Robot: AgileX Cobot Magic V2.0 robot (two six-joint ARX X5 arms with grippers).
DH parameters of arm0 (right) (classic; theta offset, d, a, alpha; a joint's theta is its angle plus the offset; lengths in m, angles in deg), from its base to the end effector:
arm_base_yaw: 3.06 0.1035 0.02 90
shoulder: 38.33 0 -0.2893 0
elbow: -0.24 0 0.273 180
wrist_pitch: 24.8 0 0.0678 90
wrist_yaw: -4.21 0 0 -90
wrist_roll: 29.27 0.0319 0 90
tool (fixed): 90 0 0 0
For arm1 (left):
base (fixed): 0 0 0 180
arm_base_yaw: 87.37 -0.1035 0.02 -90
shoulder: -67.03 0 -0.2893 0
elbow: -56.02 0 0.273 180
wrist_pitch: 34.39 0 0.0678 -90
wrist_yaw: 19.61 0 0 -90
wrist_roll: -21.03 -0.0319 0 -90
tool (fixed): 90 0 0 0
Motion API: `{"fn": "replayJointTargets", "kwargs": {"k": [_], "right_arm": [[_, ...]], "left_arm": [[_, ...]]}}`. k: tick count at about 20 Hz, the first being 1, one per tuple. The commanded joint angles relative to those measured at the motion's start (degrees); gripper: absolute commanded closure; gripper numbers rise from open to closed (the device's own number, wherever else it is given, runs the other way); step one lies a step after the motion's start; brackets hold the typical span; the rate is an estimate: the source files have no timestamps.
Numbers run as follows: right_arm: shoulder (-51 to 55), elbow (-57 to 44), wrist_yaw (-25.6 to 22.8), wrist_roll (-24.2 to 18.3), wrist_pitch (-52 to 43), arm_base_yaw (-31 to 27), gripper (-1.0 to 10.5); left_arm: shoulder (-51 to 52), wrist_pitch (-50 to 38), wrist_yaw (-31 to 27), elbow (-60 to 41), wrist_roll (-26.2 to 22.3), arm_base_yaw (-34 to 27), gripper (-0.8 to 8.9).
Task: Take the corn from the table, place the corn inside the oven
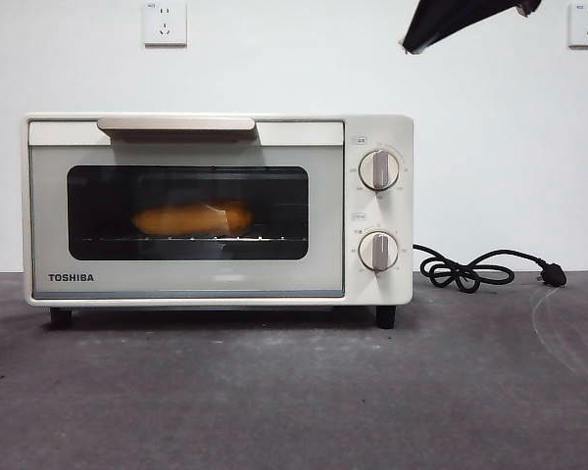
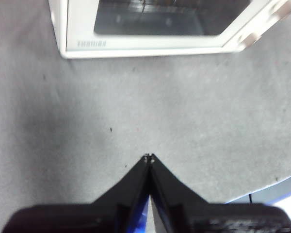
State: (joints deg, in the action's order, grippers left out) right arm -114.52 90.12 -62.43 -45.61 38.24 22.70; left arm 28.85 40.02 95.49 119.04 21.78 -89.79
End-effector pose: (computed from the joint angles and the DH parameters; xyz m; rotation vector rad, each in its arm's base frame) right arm 0.2462 0.1328 0.3754 -0.2688 0.7663 0.9234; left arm 0.1035 -0.0092 0.3234 -0.2192 0.8482 -0.3653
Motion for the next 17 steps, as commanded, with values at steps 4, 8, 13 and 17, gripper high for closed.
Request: {"fn": "replayJointTargets", "kwargs": {"k": [4, 8, 13, 17], "right_arm": [[0.0, -0.2, -1.5, -0.3, -5.6, 0.0, 9.6], [0.0, -0.2, -4.4, -0.3, -8.0, 0.0, 9.5], [0.0, -0.2, -6.2, -0.3, -8.6, 0.0, 9.5], [0.0, -0.2, -7.3, -0.3, -8.6, 0.0, 9.5]], "left_arm": [[1.7, -3.9, 0.4, 0.1, 0.5, 0.6, 8.17], [4.7, -5.3, 0.3, 0.1, 0.5, 0.5, 8.17], [11.6, -8.1, 0.3, 0.1, 0.2, -0.2, 8.17], [16.7, -23.4, 0.4, 0.1, 0.4, -0.4, 8.17]]}}
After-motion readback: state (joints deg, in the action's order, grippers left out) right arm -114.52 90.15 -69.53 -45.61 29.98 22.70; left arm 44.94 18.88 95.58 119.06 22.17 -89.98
